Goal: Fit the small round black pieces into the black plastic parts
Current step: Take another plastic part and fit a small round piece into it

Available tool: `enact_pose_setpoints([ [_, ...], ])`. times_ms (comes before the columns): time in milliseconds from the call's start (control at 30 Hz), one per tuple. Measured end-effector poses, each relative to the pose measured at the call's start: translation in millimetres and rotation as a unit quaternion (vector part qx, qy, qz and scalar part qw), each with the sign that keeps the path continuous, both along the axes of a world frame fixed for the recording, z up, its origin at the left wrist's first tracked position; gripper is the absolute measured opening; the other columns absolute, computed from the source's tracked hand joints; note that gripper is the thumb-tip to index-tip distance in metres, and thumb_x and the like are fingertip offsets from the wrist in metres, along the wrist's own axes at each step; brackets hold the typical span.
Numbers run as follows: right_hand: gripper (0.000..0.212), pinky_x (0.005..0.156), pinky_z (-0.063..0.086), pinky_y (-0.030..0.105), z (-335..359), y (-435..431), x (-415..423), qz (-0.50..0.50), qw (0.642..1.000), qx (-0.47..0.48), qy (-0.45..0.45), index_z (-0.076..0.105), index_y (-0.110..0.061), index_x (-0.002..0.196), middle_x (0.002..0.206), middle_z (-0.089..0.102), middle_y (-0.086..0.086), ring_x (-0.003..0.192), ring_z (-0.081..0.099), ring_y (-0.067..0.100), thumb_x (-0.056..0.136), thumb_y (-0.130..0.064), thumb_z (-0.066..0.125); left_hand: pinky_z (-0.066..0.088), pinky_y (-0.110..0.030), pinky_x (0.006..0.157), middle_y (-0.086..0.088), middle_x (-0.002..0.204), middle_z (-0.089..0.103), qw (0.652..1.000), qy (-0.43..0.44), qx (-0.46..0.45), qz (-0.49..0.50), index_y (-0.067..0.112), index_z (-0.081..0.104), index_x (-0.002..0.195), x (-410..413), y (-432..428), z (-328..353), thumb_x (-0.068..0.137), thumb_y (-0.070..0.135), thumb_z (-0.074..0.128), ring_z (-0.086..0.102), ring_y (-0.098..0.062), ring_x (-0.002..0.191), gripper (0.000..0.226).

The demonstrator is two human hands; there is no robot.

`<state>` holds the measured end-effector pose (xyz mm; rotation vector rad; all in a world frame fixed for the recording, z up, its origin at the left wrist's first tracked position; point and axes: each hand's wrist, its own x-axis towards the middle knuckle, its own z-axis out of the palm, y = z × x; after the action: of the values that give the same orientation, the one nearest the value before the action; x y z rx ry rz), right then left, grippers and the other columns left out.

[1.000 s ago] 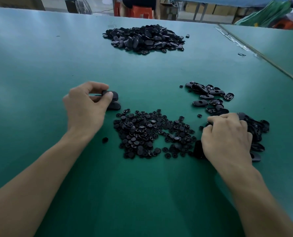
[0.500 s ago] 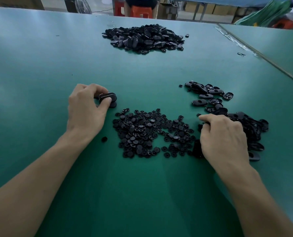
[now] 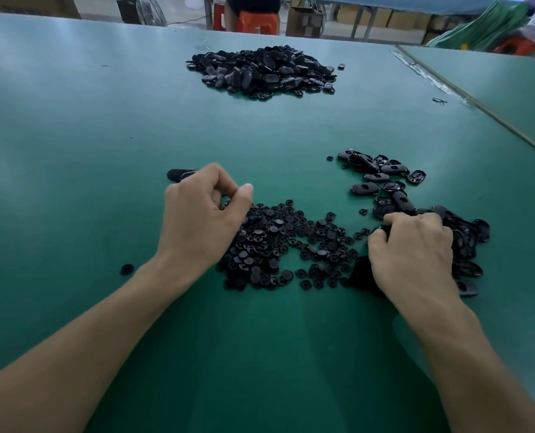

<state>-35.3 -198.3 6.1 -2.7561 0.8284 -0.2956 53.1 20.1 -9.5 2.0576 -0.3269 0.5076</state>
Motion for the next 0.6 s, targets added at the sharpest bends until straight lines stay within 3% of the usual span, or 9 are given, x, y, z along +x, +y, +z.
enact_pose_setpoints([
  [133, 0.032, 0.096, 0.03, 0.039, -1.1, -4.6, 1.4, 0.007, 1.0, -0.006, 0.009, 0.066, -0.008, 0.117, 0.122, 0.054, 0.022, 0.118, 0.041, 0.035, 0.099, -0.029, 0.05, 0.033, -0.021, 0.048, 0.014, 0.045, 0.039, 0.981, 0.118, -0.154, -0.018, 0.017, 0.05, 0.066, -5.7, -13.8, -0.6, 0.095, 0.028, 0.065, 0.03, -0.005, 0.042, 0.035],
  [200, 0.031, 0.095, 0.03, 0.039, -2.2, -4.7, 2.0, 0.015, 1.0, -0.011, 0.01, 0.066, -0.01, 0.118, 0.123, 0.056, 0.02, 0.119, 0.043, 0.035, 0.099, -0.028, 0.049, 0.029, -0.02, 0.042, 0.013, 0.044, 0.033, 0.927, 0.195, -0.313, -0.07, 0.015, 0.049, 0.07, -11.0, -20.8, 2.0, 0.102, 0.026, 0.055, 0.025, -0.006, 0.041, 0.035],
  [267, 0.031, 0.096, 0.032, 0.04, -1.8, -3.6, 2.2, 0.013, 1.0, -0.004, 0.0, 0.065, -0.012, 0.122, 0.126, 0.055, 0.019, 0.119, 0.043, 0.036, 0.099, -0.027, 0.051, 0.028, -0.019, 0.04, 0.012, 0.047, 0.028, 0.885, 0.216, -0.399, -0.105, 0.014, 0.049, 0.071, -16.4, -25.0, 3.3, 0.106, 0.026, 0.046, 0.022, -0.008, 0.042, 0.037],
  [367, 0.029, 0.096, 0.035, 0.043, -0.1, -1.3, 1.0, 0.002, 1.0, -0.002, -0.031, 0.063, -0.018, 0.123, 0.127, 0.051, 0.015, 0.119, 0.04, 0.038, 0.096, -0.028, 0.059, 0.028, -0.019, 0.042, 0.012, 0.048, 0.03, 0.886, 0.165, -0.424, -0.088, 0.015, 0.049, 0.068, -17.6, -23.8, 4.2, 0.107, 0.026, 0.04, 0.024, -0.007, 0.043, 0.041],
  [500, 0.02, 0.095, 0.034, 0.043, -0.8, 0.4, 1.4, 0.015, 0.998, -0.012, -0.065, 0.066, -0.024, 0.112, 0.122, 0.056, 0.011, 0.119, 0.041, 0.036, 0.092, -0.026, 0.067, 0.024, -0.022, 0.044, 0.014, 0.045, 0.03, 0.895, 0.113, -0.43, 0.025, 0.016, 0.045, 0.06, -10.0, -18.3, 5.0, 0.107, 0.023, 0.037, 0.024, -0.006, 0.042, 0.048],
  [600, 0.012, 0.089, 0.032, 0.041, -0.8, 1.4, 1.3, 0.02, 0.996, -0.011, -0.091, 0.069, -0.025, 0.104, 0.118, 0.06, 0.009, 0.117, 0.043, 0.036, 0.092, -0.027, 0.068, 0.023, -0.026, 0.05, 0.014, 0.047, 0.031, 0.898, 0.084, -0.43, 0.05, 0.018, 0.045, 0.058, -7.3, -18.0, 3.2, 0.105, 0.025, 0.036, 0.024, -0.007, 0.045, 0.048],
])
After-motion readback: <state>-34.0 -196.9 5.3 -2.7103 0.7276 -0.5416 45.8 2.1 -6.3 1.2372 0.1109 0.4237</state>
